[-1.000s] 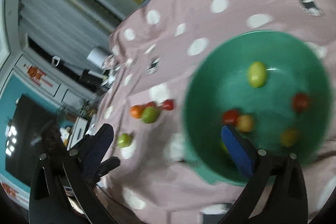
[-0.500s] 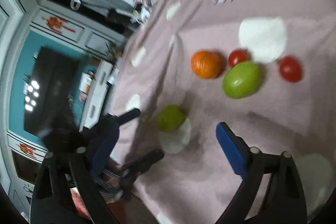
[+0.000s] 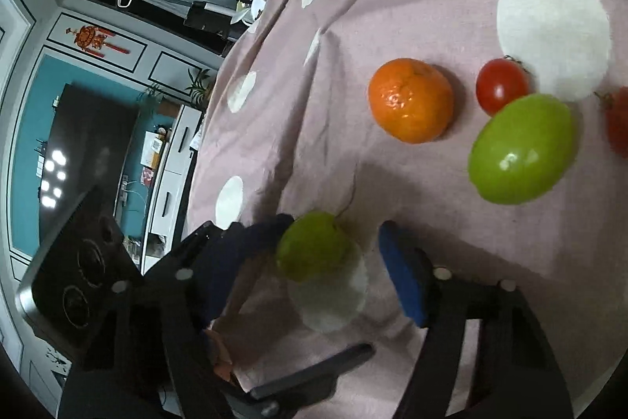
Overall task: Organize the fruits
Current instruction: 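Move the right gripper from the bowl to the small green fruit on the cloth, then close the right gripper on the small green fruit, then carry the small green fruit into the green bowl and open the right gripper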
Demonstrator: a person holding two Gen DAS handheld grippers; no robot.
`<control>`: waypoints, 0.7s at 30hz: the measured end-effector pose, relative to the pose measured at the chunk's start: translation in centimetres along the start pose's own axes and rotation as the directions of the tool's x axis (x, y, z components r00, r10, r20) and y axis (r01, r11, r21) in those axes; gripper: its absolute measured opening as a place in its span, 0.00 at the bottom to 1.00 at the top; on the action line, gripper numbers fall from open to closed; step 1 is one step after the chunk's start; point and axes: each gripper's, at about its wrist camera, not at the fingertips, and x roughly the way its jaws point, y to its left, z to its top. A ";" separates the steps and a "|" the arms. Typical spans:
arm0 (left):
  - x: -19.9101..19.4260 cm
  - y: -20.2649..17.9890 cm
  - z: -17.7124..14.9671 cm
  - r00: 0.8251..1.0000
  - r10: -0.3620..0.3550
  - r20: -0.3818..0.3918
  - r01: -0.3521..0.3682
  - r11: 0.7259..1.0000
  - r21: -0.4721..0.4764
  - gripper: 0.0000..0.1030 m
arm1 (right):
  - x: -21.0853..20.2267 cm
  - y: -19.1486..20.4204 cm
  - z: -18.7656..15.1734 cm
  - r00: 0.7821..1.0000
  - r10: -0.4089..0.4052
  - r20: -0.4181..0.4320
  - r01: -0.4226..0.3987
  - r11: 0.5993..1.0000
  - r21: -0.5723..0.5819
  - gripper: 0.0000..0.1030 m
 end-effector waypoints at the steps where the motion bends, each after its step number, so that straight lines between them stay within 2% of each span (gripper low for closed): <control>1: -0.1 0.2 0.0 1.000 -0.003 0.008 0.003 1.000 -0.010 0.84 | 0.0 0.1 -0.1 1.000 -0.006 0.002 0.006 1.000 -0.003 0.63; 2: -0.3 0.6 -0.1 1.000 -0.018 0.023 0.019 0.999 -0.027 0.81 | 0.1 0.3 -0.3 1.000 -0.019 0.002 0.019 1.000 -0.022 0.61; 3: -0.5 0.8 -0.1 0.999 -0.022 0.030 0.023 0.999 -0.037 0.79 | 0.3 0.6 -0.3 0.999 -0.036 0.000 0.036 0.999 -0.041 0.55; 4: -0.6 0.9 -0.2 0.999 -0.011 0.034 0.012 0.999 -0.042 0.71 | 0.5 0.7 -0.4 0.998 -0.057 -0.002 0.057 0.997 -0.055 0.45; 5: -0.5 0.9 -0.2 0.999 0.027 0.028 -0.026 0.999 -0.035 0.55 | 0.7 0.7 -0.4 0.998 -0.069 -0.007 0.069 0.996 -0.060 0.43; 6: 0.0 0.9 -0.1 0.998 0.066 0.003 -0.066 0.998 -0.016 0.44 | 0.9 0.6 -0.4 0.999 -0.049 -0.019 0.048 0.998 -0.048 0.42; 7: 0.4 1.2 -0.2 0.998 0.064 -0.022 -0.065 0.998 -0.026 0.38 | 1.1 0.4 -0.4 0.999 -0.044 -0.023 0.043 0.998 -0.042 0.39; 12: 0.3 1.0 0.0 0.996 0.087 -0.019 -0.088 0.996 -0.016 0.36 | 1.1 0.8 -0.1 0.997 -0.072 -0.002 0.072 0.996 -0.054 0.40; 16: -0.3 1.3 0.0 0.999 0.043 -0.028 -0.045 0.996 -0.073 0.36 | 0.7 1.0 -0.2 0.998 -0.063 0.005 0.063 0.997 -0.048 0.37; 19: -1.8 0.1 0.4 0.999 0.027 0.021 -0.025 0.997 -0.070 0.36 | -1.2 2.1 -0.6 0.997 -0.065 0.049 0.069 0.994 -0.086 0.37; 21: -3.5 -2.0 1.4 0.996 0.032 0.080 -0.030 0.999 -0.031 0.36 | -3.9 3.0 -0.9 0.991 -0.062 0.118 0.075 0.991 -0.108 0.37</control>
